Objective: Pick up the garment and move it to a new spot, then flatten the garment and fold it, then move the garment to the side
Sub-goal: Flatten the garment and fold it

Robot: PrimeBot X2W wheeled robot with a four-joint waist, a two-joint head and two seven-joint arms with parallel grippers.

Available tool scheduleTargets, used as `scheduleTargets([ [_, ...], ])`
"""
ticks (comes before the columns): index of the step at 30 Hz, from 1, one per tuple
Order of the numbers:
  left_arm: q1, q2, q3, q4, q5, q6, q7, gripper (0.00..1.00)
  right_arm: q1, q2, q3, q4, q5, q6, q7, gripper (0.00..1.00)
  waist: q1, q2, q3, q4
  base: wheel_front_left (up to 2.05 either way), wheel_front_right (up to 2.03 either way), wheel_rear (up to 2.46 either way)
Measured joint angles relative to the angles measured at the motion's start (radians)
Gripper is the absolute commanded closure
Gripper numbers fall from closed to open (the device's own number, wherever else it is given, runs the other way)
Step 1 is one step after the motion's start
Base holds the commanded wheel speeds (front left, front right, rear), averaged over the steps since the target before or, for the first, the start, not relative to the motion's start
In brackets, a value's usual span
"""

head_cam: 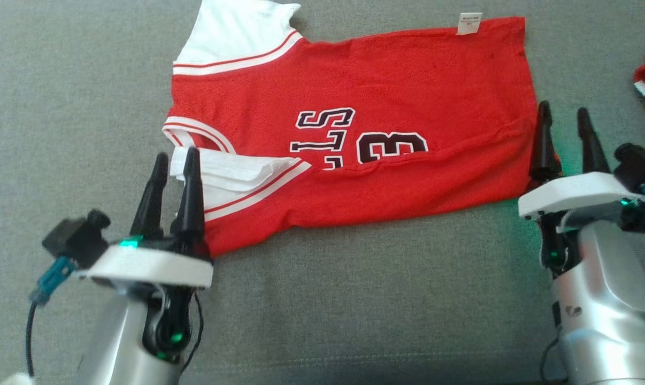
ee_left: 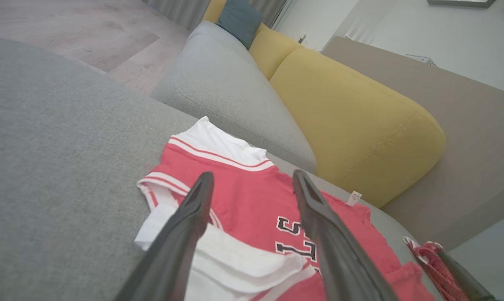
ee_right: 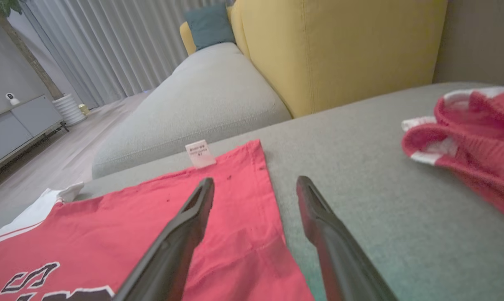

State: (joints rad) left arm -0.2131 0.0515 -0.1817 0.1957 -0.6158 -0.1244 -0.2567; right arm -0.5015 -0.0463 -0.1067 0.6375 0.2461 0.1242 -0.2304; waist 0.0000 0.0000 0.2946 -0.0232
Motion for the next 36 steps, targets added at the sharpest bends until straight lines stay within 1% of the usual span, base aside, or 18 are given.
scheduleTargets([
  [4, 0.09, 0.019, 0.0, -0.024, -0.005, 0.0, 0.0, 0.0, 0.012, 0.0, -0.018, -0.072, -0.041, 0.0, -0.009, 0.0, 0.0, 0.0, -0.016, 0.004, 0.0, 0.0, 0.0],
  [6, 0.139, 0.035, -0.005, -0.03, -0.017, 0.0, 0.004, 0.0, 0.044, 0.0, -0.021, -0.111, -0.063, 0.0, -0.01, 0.0, 0.0, 0.0, -0.026, 0.006, 0.0, 0.0, 0.0],
  [9, 0.195, 0.058, -0.013, -0.04, -0.023, 0.0, 0.047, 0.0, 0.116, 0.0, -0.021, -0.154, -0.08, 0.0, -0.01, 0.0, 0.0, 0.0, -0.042, 0.01, 0.0, 0.0, 0.0],
  [11, 0.221, 0.074, -0.03, -0.046, -0.033, 0.002, 0.096, 0.0, 0.16, 0.0, -0.019, -0.184, -0.082, 0.0, -0.006, 0.0, 0.0, 0.0, -0.051, 0.011, 0.0, 0.0, 0.0],
  [14, 0.247, 0.084, -0.037, -0.046, -0.047, 0.023, 0.169, 0.0, 0.196, 0.0, 0.002, -0.227, -0.078, 0.0, 0.015, 0.0, 0.0, 0.0, -0.057, 0.006, 0.0, 0.0, 0.0],
  [17, 0.256, 0.098, -0.035, -0.046, -0.061, 0.045, 0.215, 0.0, 0.207, 0.001, 0.023, -0.26, -0.067, 0.0, 0.03, 0.0, 0.0, 0.0, -0.057, -0.007, 0.0, 0.0, 0.0],
  [18, 0.254, 0.099, -0.033, -0.047, -0.067, 0.048, 0.223, 0.0, 0.207, 0.001, 0.027, -0.269, -0.063, 0.0, 0.031, 0.0, 0.0, 0.0, -0.056, -0.012, 0.0, 0.0, 0.0],
  [20, 0.252, 0.098, -0.03, -0.046, -0.08, 0.07, 0.244, 0.0, 0.207, 0.001, 0.033, -0.281, -0.056, 0.0, 0.038, 0.0, 0.0, 0.0, -0.052, -0.022, 0.0, 0.0, 0.0],
  [27, 0.249, 0.1, -0.011, -0.026, -0.093, 0.124, 0.295, 0.0, 0.211, 0.0, 0.033, -0.302, -0.052, 0.0, 0.046, 0.0, 0.0, 0.0, -0.037, -0.058, 0.0, 0.0, 0.0],
  [32, 0.245, 0.104, -0.006, -0.027, -0.1, 0.133, 0.309, 0.0, 0.23, 0.001, 0.032, -0.309, -0.052, 0.0, 0.054, 0.0, 0.0, 0.0, -0.032, -0.071, 0.0, 0.0, 0.0],
  [33, 0.244, 0.104, -0.006, -0.027, -0.1, 0.134, 0.313, 0.07, 0.231, 0.001, 0.031, -0.308, -0.053, 0.0, 0.056, 0.0, 0.0, 0.0, -0.033, -0.072, 0.0, 0.0, 0.0],
  [34, 0.243, 0.104, -0.007, -0.027, -0.1, 0.134, 0.317, 0.07, 0.23, 0.001, 0.031, -0.308, -0.053, 0.0, 0.064, 0.0, 0.0, 0.0, -0.033, -0.073, 0.0, 0.0, 0.0],
  [35, 0.242, 0.104, -0.008, -0.026, -0.1, 0.133, 0.316, 0.46, 0.23, 0.001, 0.03, -0.305, -0.053, 0.0, 0.076, 0.0, 0.0, 0.0, -0.035, -0.073, 0.0, 0.0, 0.0],
  [36, 0.241, 0.104, -0.007, -0.026, -0.1, 0.133, 0.316, 0.69, 0.23, 0.001, 0.029, -0.297, -0.055, 0.0, 0.095, 0.0, 0.0, 0.0, -0.036, -0.072, 0.0, 0.0, 0.0],
])
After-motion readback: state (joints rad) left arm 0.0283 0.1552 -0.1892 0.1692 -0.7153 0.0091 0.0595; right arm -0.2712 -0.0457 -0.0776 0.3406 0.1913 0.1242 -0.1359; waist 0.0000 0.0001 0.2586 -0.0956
